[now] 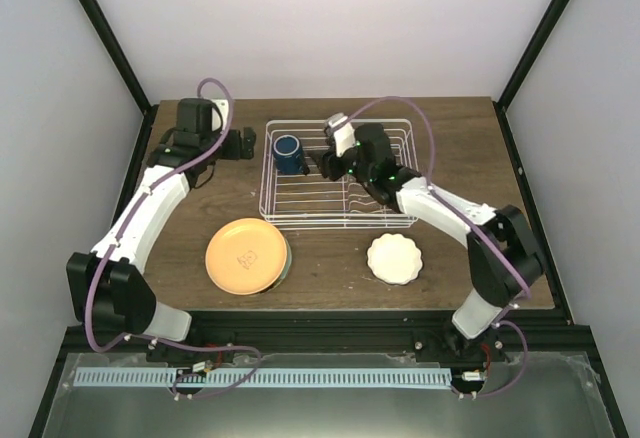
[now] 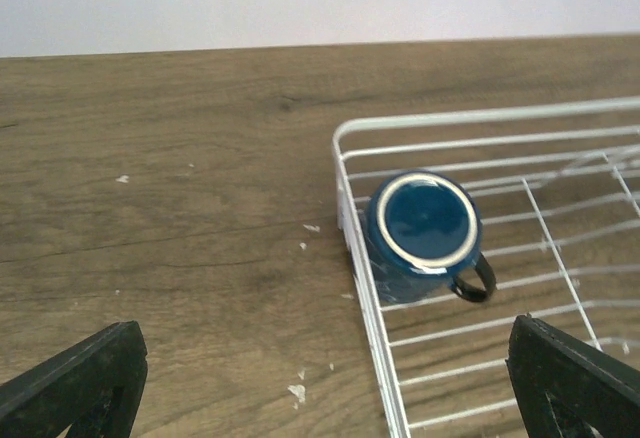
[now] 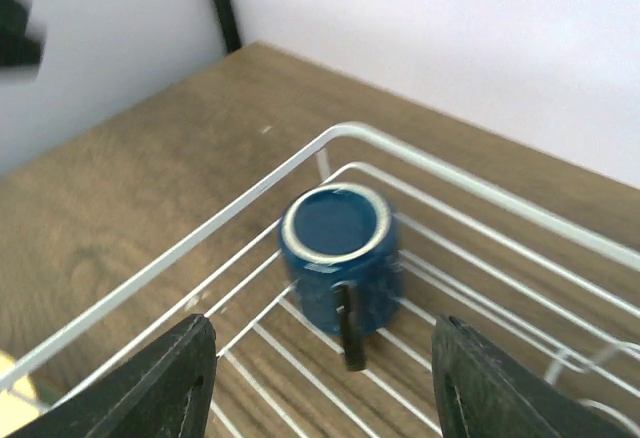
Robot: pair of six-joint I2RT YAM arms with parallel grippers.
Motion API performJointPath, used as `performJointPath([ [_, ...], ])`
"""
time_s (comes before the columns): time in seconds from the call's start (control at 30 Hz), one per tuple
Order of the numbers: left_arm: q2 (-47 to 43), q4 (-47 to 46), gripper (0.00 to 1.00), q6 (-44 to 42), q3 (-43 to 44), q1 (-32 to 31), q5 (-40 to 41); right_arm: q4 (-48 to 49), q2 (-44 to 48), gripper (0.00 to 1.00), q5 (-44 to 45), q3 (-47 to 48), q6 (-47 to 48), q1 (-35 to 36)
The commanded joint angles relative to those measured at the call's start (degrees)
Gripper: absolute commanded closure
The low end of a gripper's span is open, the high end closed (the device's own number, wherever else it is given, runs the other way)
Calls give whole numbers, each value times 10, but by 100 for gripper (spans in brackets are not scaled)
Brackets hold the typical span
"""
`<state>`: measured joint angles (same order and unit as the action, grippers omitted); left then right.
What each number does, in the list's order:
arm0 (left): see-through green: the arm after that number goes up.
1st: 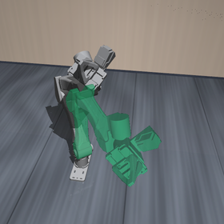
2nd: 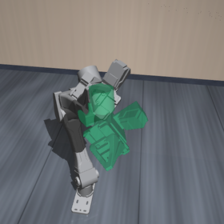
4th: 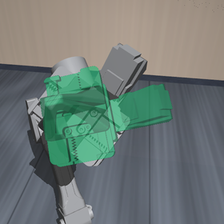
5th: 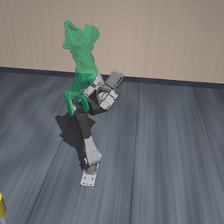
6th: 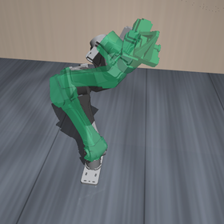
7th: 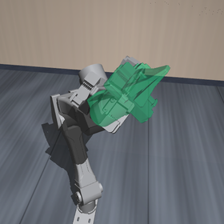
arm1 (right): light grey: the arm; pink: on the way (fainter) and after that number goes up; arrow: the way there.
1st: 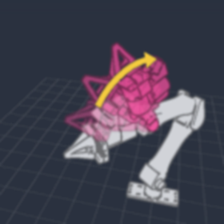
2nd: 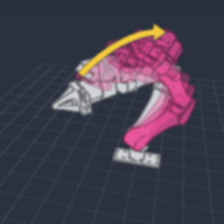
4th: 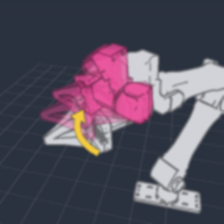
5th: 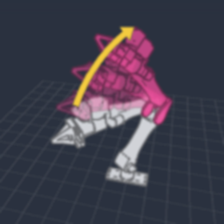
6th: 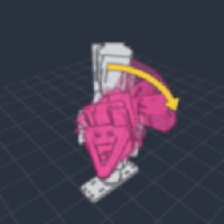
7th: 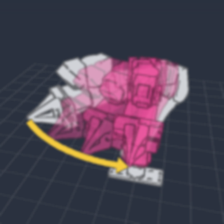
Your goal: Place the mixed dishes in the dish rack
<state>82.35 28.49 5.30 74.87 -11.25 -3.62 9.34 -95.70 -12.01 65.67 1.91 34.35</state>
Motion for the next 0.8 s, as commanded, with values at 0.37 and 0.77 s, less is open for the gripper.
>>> performJointPath([
  [0.37, 32, 110, 0, -60, 47, -219, -23, -354, -34, 39, 114, 237, -282, -271],
  [0.77, 123, 167, 0, -72, 111, -399, -86, -409, -37, 37, 102, 265, -262, -387],
])
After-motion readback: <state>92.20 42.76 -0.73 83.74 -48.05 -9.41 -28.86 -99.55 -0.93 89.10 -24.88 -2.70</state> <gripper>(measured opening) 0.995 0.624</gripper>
